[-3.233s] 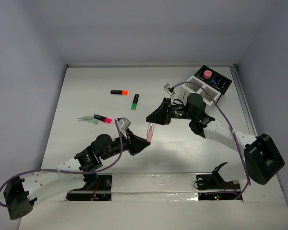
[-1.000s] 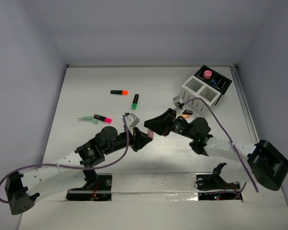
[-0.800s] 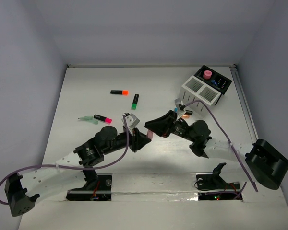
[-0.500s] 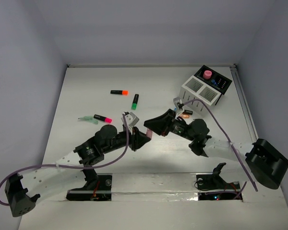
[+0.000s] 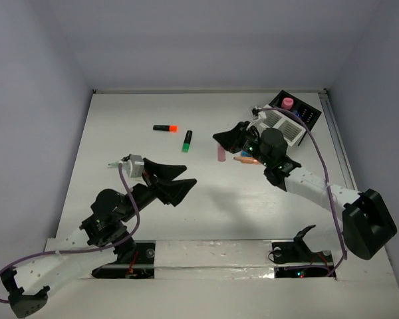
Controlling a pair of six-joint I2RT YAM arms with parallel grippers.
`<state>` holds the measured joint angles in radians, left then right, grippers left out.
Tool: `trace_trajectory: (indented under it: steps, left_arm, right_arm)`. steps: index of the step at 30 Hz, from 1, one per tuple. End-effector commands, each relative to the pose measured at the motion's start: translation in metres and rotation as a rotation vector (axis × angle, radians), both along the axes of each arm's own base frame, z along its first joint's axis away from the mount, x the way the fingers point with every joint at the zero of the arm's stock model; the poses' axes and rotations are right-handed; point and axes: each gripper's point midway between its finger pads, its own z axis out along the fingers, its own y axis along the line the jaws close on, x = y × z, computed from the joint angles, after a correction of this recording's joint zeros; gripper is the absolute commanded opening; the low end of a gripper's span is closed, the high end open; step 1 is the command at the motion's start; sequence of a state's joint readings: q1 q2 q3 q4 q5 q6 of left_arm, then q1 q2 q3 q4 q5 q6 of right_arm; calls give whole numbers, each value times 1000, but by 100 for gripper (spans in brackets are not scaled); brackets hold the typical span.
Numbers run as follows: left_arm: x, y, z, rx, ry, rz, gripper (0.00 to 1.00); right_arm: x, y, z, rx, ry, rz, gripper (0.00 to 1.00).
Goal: Sort the stationery into containers
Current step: Place the pen in the storage box.
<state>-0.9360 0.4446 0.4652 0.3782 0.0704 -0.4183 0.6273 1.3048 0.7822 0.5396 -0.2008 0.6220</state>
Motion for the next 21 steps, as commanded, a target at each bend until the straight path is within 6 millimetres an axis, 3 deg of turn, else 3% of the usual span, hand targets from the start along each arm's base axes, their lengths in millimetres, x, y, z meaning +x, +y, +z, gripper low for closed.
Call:
trace_trajectory:
  steps: [1,3,5,6,9,11,12,13,15,19,21]
  left_arm:
    - [3,9,-5,-18,9,44,64]
    - [5,11,-12,-9,12,58,65]
    - [4,12,-16,-8,13,58,65]
    - [5,10,-23,-2,21,57,65]
    - [14,9,-44,19,54,92,65]
    - [16,4,-51,16,60,82,65]
    - [16,-1,-64,41,73,69,65]
    - [17,-2,-65,36,69,68,65]
    - [19,-5,-76,64,74,71,65]
    - [25,-10,-90,109,69,80,67]
    - [26,-12,-95,125,63,80,68]
  right_arm:
    - [39,-33,23,21,-19,-125,0]
    - [53,-48,19,8,-13,-164,0]
    - [75,-76,15,-40,-24,-262,0]
    - [93,-102,13,-81,-29,-356,0]
    - [120,-143,7,-148,-33,-514,0]
    - [137,-175,13,-188,-63,-626,0]
    - [146,-188,22,-192,-85,-692,0]
    - [155,-191,14,-238,-87,-711,0]
    - [170,-212,14,-275,-95,-795,0]
    - [200,-233,12,-352,-118,-885,0]
    - [213,-249,-2,-381,-93,-925,0]
